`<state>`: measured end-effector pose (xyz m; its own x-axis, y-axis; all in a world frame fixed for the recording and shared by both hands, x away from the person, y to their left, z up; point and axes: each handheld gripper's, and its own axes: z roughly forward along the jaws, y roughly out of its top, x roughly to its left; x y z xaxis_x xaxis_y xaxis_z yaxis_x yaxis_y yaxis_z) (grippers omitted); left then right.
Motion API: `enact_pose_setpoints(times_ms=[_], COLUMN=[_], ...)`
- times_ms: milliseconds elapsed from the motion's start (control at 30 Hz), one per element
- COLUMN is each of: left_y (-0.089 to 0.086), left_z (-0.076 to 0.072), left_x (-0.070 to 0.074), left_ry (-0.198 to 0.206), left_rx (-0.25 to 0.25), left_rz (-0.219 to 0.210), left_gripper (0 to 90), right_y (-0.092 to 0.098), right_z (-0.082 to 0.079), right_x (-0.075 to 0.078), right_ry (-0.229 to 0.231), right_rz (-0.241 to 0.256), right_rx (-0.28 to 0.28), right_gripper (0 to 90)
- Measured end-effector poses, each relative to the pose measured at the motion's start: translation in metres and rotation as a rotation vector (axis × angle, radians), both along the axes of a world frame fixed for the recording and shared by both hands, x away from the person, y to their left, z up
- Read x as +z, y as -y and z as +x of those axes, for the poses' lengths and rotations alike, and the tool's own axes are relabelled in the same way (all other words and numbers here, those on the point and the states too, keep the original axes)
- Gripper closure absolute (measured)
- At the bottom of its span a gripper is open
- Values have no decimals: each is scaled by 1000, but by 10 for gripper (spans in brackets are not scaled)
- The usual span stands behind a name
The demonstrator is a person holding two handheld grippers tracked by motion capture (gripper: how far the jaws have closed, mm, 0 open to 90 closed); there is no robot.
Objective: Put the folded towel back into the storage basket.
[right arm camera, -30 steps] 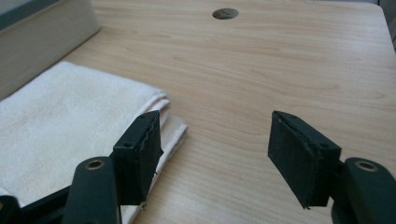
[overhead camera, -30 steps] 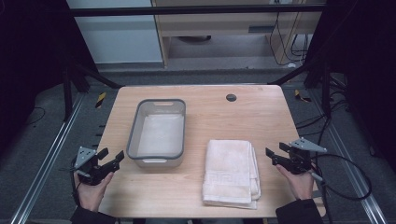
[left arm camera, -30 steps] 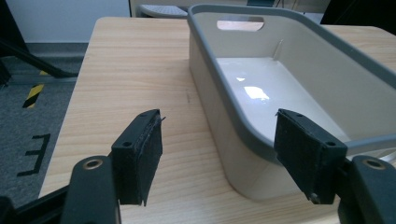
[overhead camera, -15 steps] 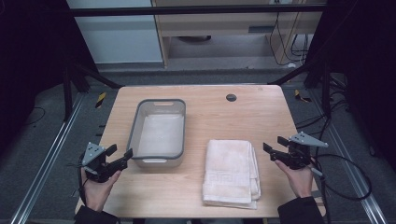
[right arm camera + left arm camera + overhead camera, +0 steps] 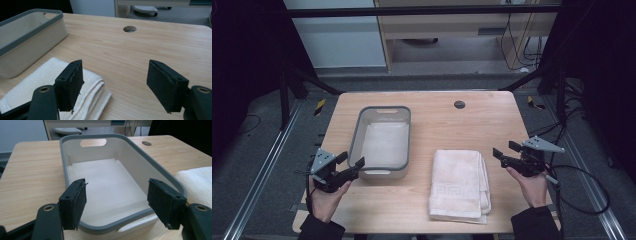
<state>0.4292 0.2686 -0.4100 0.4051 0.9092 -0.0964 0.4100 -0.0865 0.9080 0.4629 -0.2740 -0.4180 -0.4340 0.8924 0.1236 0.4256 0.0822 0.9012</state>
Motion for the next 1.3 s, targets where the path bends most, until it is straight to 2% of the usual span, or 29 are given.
enact_pose_setpoints(times_ms=[200, 667, 1067, 1133, 1300], left_y=[18, 50, 93, 96, 117], left_z=[2, 6, 5, 4, 0], left_x=[4, 5, 1, 1, -4], left_ry=[14, -3, -21, -22, -27], left_rx=[-35, -110, -188, -192, -236], left_rz=[33, 46, 66, 66, 71], left_gripper=[309, 301, 286, 286, 290], right_y=[-5, -14, -24, -25, -29], right_z=[4, 10, 15, 16, 17], right_x=[4, 8, 1, 0, -3], right_ry=[1, -10, -39, -41, -65], right_rz=[3, -1, 2, 4, -9], right_rx=[14, 45, 84, 87, 99], right_gripper=[289, 293, 292, 286, 266])
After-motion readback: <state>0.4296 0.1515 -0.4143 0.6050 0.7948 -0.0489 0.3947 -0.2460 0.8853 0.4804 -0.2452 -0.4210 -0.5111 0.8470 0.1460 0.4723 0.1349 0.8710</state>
